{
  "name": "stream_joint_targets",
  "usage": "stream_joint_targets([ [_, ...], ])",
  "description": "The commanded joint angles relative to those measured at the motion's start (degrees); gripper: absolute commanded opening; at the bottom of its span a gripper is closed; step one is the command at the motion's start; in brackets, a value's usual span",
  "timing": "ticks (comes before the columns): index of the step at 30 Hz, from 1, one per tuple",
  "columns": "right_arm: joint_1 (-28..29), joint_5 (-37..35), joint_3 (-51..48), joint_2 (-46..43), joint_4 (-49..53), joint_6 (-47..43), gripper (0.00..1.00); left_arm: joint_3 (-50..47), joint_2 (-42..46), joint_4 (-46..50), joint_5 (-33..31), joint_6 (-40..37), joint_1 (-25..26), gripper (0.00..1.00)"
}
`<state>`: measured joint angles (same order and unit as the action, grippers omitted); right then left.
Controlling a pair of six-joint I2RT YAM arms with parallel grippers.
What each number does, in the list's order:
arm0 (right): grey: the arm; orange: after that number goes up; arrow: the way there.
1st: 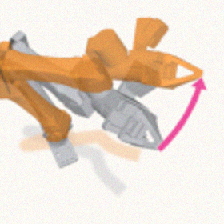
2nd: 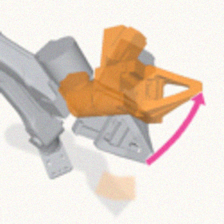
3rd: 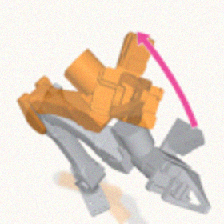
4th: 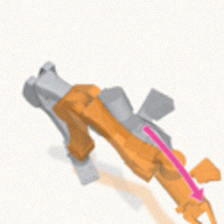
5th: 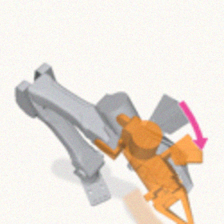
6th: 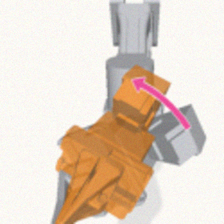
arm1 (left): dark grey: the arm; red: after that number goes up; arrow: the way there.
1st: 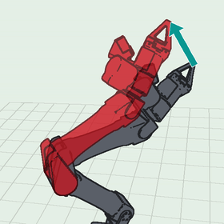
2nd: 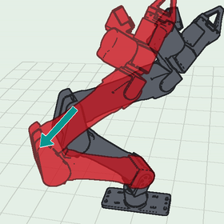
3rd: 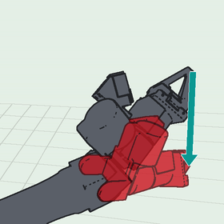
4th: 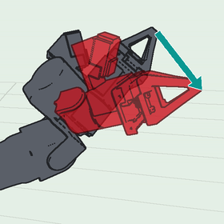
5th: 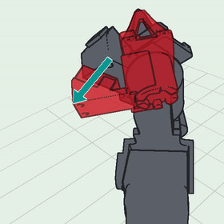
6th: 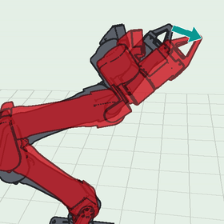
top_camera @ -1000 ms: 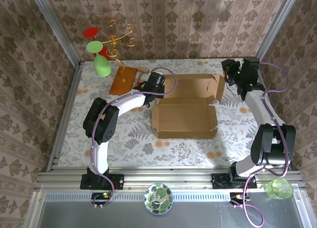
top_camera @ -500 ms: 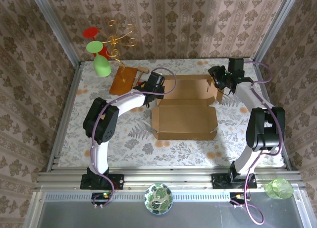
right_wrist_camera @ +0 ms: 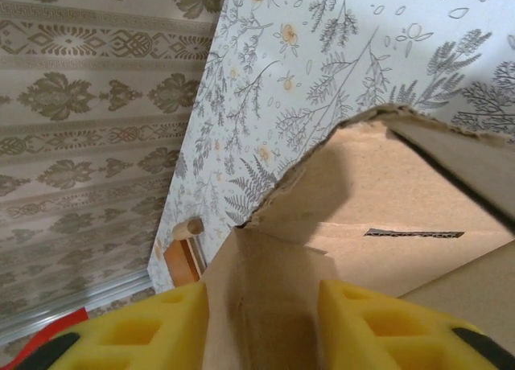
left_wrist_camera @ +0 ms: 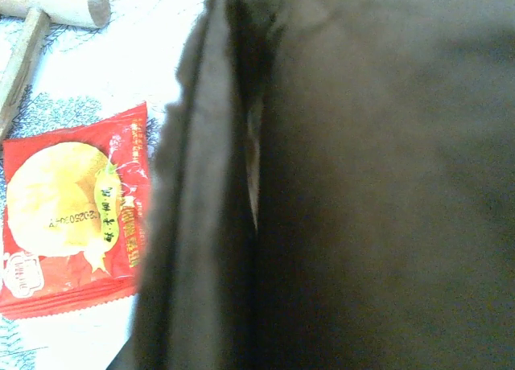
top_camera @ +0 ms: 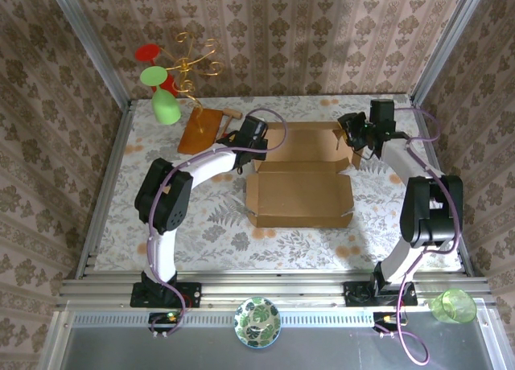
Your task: Fold the paper box
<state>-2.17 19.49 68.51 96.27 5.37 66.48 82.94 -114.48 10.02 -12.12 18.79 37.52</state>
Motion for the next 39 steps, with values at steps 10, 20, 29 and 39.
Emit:
stream_joint_targets([
  [10, -0.6, -12.3, -19.4, -22.2, 2.1, -8.2, 0.55, 0.6, 1.0, 3.2, 0.4, -0.6, 0.6, 0.0],
  [20, -0.6, -10.7, -25.2, -13.0, -5.1, -13.4, 0.58, 1.1, 1.0, 3.7, 0.5, -0.8, 0.7, 0.0],
  [29, -1.0, -9.9, -20.3, -1.9, -9.5, -15.1, 0.59, 1.8, 0.8, 4.3, 0.8, -0.7, 0.8, 0.0],
  [39, -0.2, -4.6, -17.8, 1.0, -13.7, -11.8, 0.58, 2.7, 0.1, 4.7, 1.3, -0.5, 0.7, 0.0],
])
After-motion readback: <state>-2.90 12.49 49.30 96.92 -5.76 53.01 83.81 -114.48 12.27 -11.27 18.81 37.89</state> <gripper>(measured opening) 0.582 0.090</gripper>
